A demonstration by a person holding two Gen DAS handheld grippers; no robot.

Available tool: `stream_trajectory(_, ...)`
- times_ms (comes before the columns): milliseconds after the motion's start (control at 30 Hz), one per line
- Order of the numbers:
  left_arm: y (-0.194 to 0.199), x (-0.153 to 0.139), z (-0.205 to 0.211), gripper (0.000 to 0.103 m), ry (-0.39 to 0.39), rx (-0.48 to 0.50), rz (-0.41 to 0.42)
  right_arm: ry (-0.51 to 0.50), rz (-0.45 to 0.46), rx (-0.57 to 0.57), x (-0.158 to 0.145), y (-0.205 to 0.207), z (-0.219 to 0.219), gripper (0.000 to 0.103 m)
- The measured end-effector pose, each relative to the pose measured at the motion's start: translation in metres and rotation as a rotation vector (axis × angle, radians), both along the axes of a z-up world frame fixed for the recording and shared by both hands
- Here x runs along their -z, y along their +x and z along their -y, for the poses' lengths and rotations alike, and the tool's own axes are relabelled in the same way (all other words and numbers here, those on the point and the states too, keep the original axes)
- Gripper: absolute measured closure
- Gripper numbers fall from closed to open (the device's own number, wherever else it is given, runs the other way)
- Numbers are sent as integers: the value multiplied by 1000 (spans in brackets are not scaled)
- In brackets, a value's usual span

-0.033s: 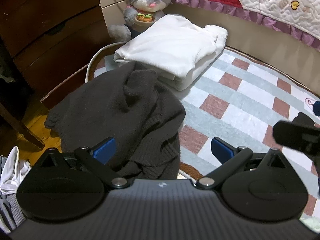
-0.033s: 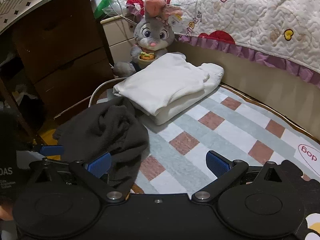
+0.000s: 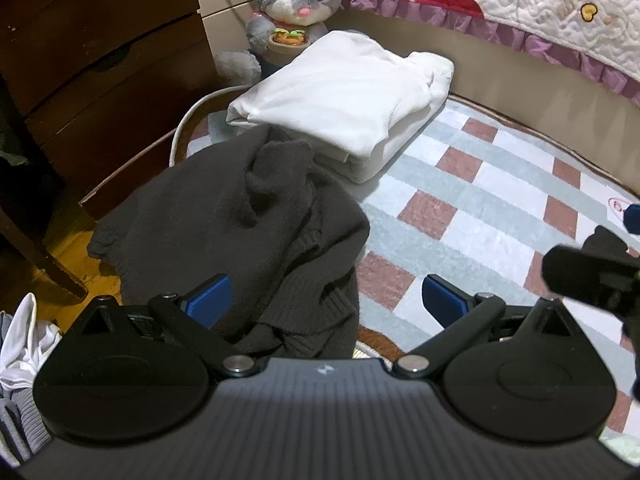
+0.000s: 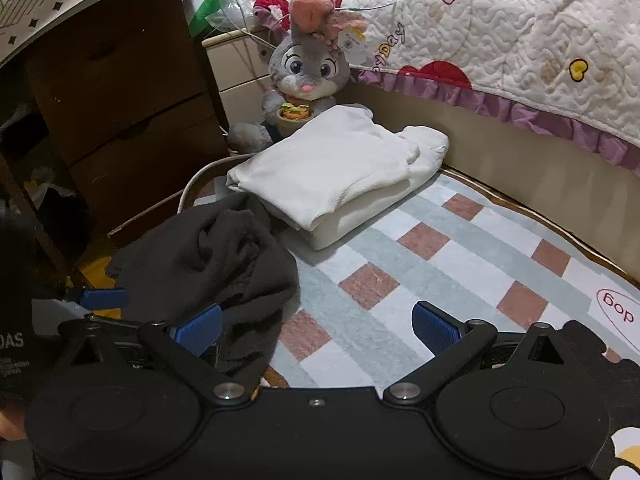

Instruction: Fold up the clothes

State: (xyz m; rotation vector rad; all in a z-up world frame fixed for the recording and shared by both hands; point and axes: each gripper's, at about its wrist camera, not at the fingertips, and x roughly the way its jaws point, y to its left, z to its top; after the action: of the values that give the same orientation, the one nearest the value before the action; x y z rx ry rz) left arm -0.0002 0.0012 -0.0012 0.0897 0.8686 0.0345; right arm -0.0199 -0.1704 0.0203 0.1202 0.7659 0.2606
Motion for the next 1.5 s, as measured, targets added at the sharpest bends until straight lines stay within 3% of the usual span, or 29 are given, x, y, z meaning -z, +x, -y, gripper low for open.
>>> stream_trajectory(300,1,4,-8,0,-15,-34,-17,-12,31,-1,-2,-1,-4,0)
stream_trajectory(433,2,11,-18,0,-32,-40,-11,49,11,-21,-2,-2,5,0)
stream_trajectory(900,3,13,-29,0,-86,-46,-36,38,-24,-20,2,1,-2,0)
stream_trajectory(1500,2,9,-40,0,-118,-54,-36,75,21,85,-6,2,6,2)
